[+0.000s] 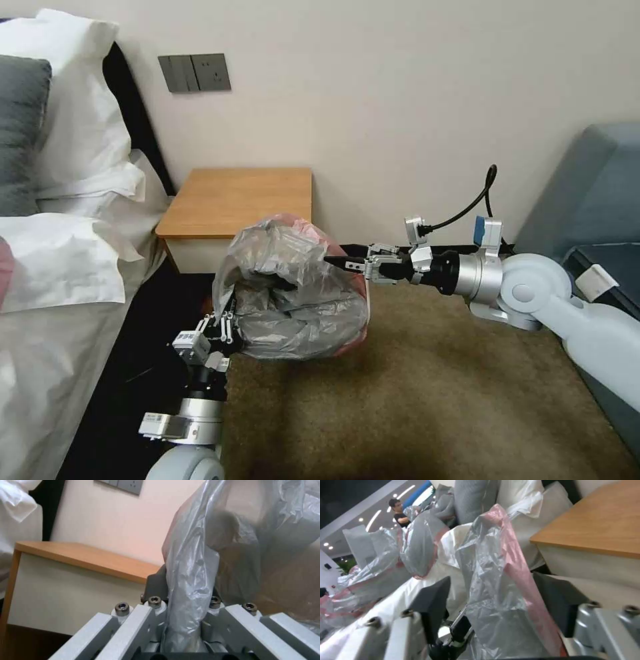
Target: Pick up the garbage bag from the table and place it over the trash can.
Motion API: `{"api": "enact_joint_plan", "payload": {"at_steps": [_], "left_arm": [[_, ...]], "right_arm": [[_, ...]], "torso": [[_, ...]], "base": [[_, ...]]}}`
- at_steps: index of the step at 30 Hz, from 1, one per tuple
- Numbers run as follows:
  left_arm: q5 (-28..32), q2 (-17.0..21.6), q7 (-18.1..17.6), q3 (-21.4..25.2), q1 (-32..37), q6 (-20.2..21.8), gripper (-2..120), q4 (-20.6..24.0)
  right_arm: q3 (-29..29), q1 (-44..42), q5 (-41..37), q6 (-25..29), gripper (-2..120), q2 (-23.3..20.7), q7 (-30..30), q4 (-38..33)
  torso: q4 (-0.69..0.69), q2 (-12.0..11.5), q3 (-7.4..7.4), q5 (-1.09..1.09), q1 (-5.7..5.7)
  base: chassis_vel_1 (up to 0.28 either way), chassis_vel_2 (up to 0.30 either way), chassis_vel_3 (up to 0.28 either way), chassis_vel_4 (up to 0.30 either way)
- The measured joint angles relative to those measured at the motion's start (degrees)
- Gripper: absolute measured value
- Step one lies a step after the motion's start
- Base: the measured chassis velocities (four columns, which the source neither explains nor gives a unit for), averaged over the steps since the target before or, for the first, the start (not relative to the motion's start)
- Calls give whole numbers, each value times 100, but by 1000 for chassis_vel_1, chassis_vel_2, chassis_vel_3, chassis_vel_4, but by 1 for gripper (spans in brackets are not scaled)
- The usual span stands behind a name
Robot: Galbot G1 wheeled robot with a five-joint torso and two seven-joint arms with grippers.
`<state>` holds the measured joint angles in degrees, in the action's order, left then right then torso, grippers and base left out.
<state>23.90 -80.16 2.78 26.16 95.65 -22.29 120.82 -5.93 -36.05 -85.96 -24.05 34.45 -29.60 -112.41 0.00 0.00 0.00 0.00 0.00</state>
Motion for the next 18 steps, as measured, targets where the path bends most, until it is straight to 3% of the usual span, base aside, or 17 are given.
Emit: {"api": "enact_joint_plan", "payload": {"at_steps": [5, 9, 11, 13, 18], "left_arm": [[-10, -13, 0, 2, 1, -4, 9, 1], [-16, -24, 0, 1, 2, -7, 9, -2], [-28, -37, 0, 0, 7, -9, 9, -10], [-32, -38, 0, -1, 8, -9, 9, -11], [-78, -72, 0, -6, 21, -9, 9, -33]], "right_arm": [[12, -28, -23, 15, 44, 27, 8, -38], [14, -53, -28, 33, 36, 44, 23, -44], [16, -80, -28, 96, 23, 69, 29, -43], [18, -81, -28, 104, 22, 75, 29, -41], [57, 11, -149, 128, 1, 108, 31, -31]], "torso": [[0, 0, 0, 0, 0], [0, 0, 0, 0, 0], [0, 0, 0, 0, 0], [-1, 0, 0, 0, 0], [0, 0, 0, 0, 0]], "base": [[0, 0, 0, 0], [0, 0, 0, 0], [0, 0, 0, 0], [0, 0, 0, 0], [0, 0, 0, 0]]}}
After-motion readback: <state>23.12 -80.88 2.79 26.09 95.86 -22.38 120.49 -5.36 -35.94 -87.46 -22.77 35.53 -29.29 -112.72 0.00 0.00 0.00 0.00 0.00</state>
